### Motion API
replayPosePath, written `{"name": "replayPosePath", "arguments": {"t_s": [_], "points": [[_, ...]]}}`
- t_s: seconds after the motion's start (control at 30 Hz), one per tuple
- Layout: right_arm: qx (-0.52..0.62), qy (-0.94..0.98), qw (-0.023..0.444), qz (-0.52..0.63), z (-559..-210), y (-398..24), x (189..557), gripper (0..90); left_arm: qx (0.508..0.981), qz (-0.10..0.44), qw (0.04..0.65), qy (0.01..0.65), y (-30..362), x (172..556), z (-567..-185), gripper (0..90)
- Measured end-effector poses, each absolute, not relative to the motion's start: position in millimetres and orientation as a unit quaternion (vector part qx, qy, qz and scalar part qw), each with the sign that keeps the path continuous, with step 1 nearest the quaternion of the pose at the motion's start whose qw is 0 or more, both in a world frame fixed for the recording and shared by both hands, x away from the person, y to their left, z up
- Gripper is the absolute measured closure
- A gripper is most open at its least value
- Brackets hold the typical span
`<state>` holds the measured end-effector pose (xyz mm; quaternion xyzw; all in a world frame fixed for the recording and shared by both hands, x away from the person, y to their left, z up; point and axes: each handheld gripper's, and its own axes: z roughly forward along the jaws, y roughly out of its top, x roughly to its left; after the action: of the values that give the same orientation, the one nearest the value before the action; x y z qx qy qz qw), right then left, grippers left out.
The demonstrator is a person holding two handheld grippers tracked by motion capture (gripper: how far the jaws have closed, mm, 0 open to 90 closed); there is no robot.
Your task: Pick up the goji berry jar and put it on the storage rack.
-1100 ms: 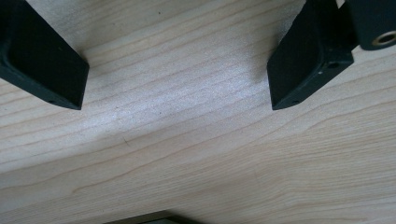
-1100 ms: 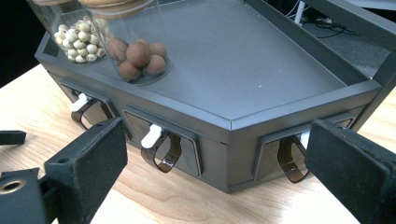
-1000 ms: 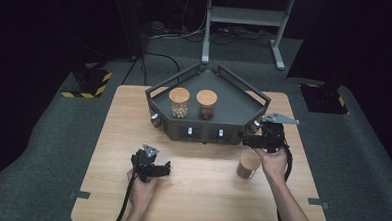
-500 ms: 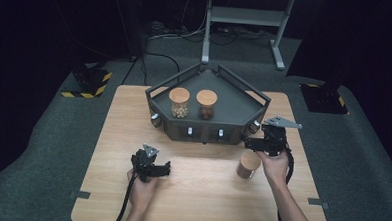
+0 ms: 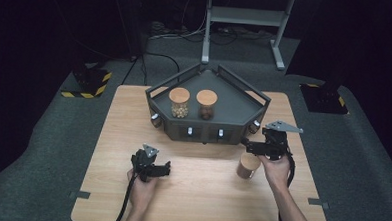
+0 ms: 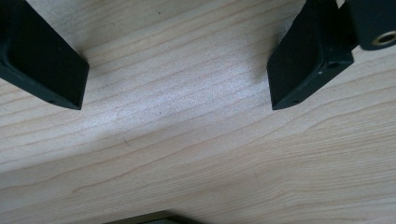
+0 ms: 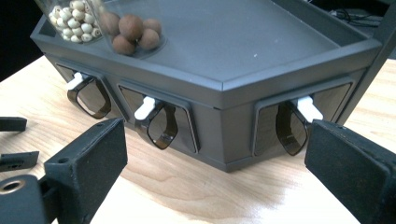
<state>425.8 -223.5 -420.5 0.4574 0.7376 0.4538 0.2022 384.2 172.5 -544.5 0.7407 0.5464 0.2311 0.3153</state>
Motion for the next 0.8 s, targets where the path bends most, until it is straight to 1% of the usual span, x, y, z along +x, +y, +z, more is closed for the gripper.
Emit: {"name": "replayPosePath", "arguments": {"t_s": [0.4,0.8], "points": [[0.460,0.738,0.190,0.456,-434.2,-227.0,419.6,5.8,0.741,0.231,0.315,0.546,172.5,384.2,-544.6,5.6],[0.450,0.746,0.196,0.449,-444.2,-228.2,411.4,5.7,0.741,0.231,0.315,0.546,172.5,384.2,-544.5,5.6]]}}
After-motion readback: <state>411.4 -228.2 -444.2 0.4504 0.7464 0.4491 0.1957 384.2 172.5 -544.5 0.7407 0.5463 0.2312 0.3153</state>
